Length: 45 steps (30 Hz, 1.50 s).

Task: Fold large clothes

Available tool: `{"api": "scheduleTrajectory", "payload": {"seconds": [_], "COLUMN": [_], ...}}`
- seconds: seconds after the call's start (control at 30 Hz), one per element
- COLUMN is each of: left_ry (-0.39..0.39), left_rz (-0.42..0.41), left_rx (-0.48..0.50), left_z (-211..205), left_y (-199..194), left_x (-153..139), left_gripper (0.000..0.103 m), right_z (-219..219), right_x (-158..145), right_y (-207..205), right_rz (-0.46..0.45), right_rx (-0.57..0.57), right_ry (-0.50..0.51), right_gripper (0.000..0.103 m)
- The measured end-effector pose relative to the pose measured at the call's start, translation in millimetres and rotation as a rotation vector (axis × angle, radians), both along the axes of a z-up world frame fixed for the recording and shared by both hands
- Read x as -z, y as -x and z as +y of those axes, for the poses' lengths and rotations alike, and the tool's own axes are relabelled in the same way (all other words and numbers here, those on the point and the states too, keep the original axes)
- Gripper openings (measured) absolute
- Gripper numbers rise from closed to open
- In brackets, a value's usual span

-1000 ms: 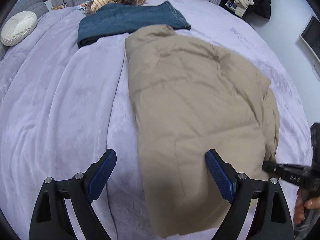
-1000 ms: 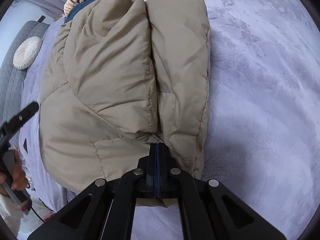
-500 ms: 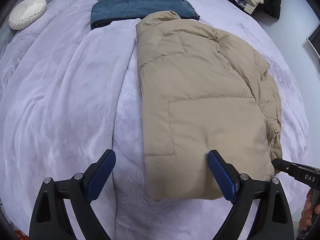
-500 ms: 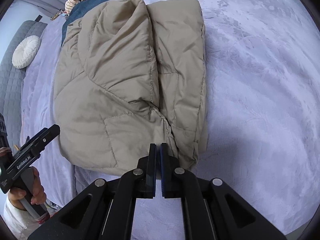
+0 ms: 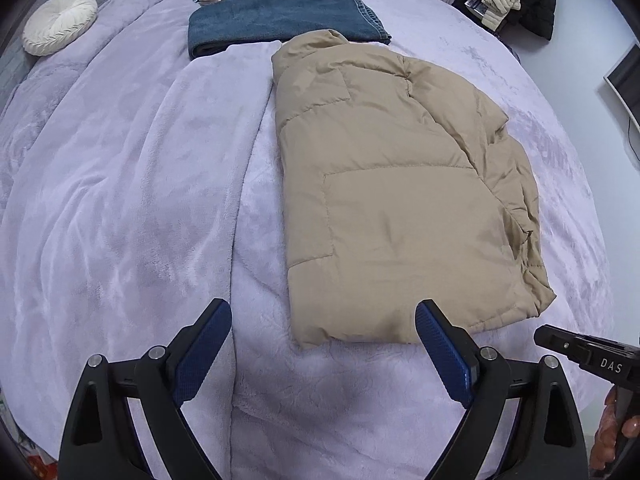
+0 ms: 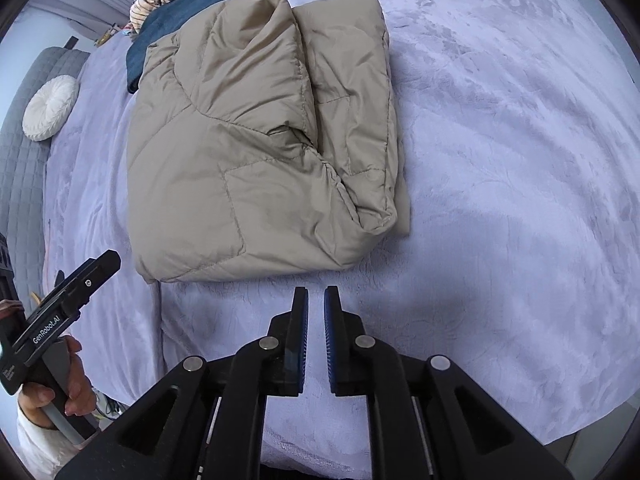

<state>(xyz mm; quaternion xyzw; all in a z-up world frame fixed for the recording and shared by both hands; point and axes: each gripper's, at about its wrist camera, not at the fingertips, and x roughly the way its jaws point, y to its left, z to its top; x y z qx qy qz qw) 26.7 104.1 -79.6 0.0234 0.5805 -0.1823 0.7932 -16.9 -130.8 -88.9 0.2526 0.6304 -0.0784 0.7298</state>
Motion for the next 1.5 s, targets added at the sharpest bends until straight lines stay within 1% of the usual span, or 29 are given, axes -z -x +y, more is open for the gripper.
{"api": "scheduleTrajectory", "payload": {"seconds": [0.13, 0.2, 0.27, 0.33, 0.4, 0.6, 0.63, 0.67, 0.7, 0.77, 0.8, 0.87, 0.9, 0.97, 1.2, 1.43, 1.47, 1.5], "left_ry": [0.000, -0.012, -0.026, -0.037, -0.050, -0.062, -0.062, -0.067, -0.072, -0.075, -0.077, -0.087, -0.089, -0.083, -0.074, -0.086, -0.087, -0.085], "left_rz": [-0.009, -0.024, -0.039, -0.046, -0.051, -0.076, -0.080, -0.089, -0.100, -0.127, -0.141, -0.168, -0.182, -0.192, -0.228, -0.260, -0.262, -0.265], "left_rx": [-0.029, -0.034, -0.040, -0.051, -0.067, -0.094, -0.097, -0.102, -0.108, -0.108, -0.109, -0.116, -0.122, -0.133, -0.175, -0.158, -0.157, -0.154], "left_z": [4, 5, 5, 6, 7, 4, 2, 0, -1, -5, -6, -7, -7, -6, 5, 15, 18, 21], "left_y": [6, 11, 18, 24, 34, 63, 67, 72, 76, 85, 89, 97, 102, 110, 132, 130, 129, 127], "left_x": [-8, -11, -14, -17, -22, -39, -42, -47, -52, -63, -68, -79, -85, -96, -126, -144, -146, -148], "left_gripper": [0.094, 0.094, 0.094, 0.095, 0.103, 0.103, 0.103, 0.103, 0.103, 0.103, 0.103, 0.103, 0.103, 0.103, 0.103, 0.103, 0.103, 0.103], "right_z": [3, 3, 3, 1, 0, -4, -5, -6, -6, -7, -7, -8, -8, -6, 1, 15, 18, 22], "right_x": [-6, -9, -12, -15, -18, -39, -44, -50, -57, -73, -80, -94, -100, -109, -133, -153, -156, -159], "right_y": [1, 2, 5, 10, 14, 30, 33, 35, 38, 44, 46, 50, 53, 57, 71, 75, 74, 73], "right_rz": [-0.014, -0.027, -0.043, -0.057, -0.064, -0.106, -0.116, -0.129, -0.147, -0.188, -0.203, -0.235, -0.249, -0.264, -0.282, -0.318, -0.328, -0.341], "right_rx": [-0.023, -0.030, -0.036, -0.037, -0.042, -0.065, -0.068, -0.070, -0.071, -0.073, -0.071, -0.069, -0.069, -0.069, -0.089, -0.089, -0.085, -0.081], "right_ry": [0.012, 0.011, 0.007, -0.001, -0.002, 0.017, 0.029, 0.038, 0.049, 0.075, 0.087, 0.107, 0.116, 0.132, 0.194, 0.264, 0.282, 0.292], "right_gripper": [0.012, 0.016, 0.023, 0.027, 0.027, 0.028, 0.032, 0.039, 0.043, 0.054, 0.057, 0.067, 0.069, 0.078, 0.084, 0.087, 0.097, 0.103]}}
